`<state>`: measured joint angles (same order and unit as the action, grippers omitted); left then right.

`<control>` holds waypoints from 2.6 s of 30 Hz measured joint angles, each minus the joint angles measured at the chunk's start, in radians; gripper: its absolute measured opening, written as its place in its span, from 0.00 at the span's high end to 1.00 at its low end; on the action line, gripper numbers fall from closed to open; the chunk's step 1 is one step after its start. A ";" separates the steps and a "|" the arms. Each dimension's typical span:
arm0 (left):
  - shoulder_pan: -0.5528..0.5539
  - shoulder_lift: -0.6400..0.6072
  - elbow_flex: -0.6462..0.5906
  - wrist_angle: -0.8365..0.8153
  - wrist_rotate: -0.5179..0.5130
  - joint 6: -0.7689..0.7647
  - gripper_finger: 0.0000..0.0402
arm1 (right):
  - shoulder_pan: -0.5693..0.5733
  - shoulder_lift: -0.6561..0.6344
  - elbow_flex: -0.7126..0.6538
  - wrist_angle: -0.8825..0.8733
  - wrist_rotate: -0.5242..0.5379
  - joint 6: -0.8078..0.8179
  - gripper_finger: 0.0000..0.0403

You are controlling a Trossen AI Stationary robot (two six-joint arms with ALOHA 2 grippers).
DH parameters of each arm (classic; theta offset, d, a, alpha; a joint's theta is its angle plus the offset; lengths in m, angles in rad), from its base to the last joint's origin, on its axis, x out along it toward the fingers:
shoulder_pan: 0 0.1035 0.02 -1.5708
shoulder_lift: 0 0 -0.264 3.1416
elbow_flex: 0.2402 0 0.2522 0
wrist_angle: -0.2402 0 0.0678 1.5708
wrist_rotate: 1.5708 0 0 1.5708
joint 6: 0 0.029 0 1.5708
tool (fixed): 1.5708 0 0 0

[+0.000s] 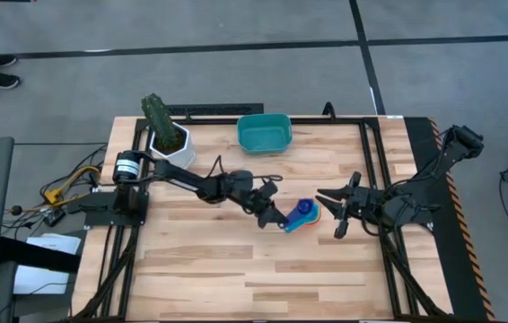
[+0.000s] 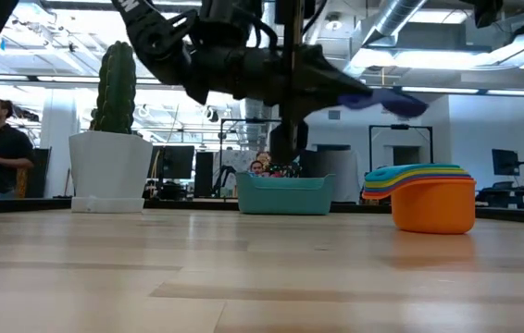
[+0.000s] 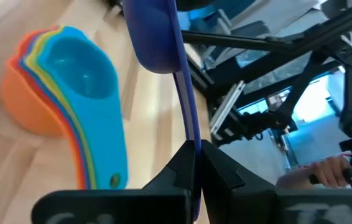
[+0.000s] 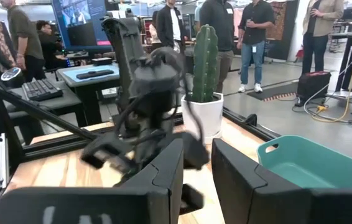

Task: Nest measuring cups in basket
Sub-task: Stack the dark blue measuring cup into the light blue measuring cup

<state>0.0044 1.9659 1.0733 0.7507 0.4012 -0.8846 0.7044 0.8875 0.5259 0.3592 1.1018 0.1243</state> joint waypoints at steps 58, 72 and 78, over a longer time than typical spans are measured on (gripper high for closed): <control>0.017 0.101 0.175 -0.293 0.063 0.043 0.79 | 0.059 -0.013 0.000 0.017 0.000 0.009 0.74; 0.049 0.085 0.175 -0.299 0.106 0.184 0.77 | 0.059 -0.013 0.000 -0.157 -0.003 0.190 0.74; 0.033 0.007 0.175 -0.427 0.005 0.405 0.77 | 0.059 -0.012 0.000 -0.345 -0.165 0.479 0.74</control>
<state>0.0378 1.9728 1.2480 0.3234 0.4062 -0.4795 0.7635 0.8750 0.5259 0.0139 0.9372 0.6036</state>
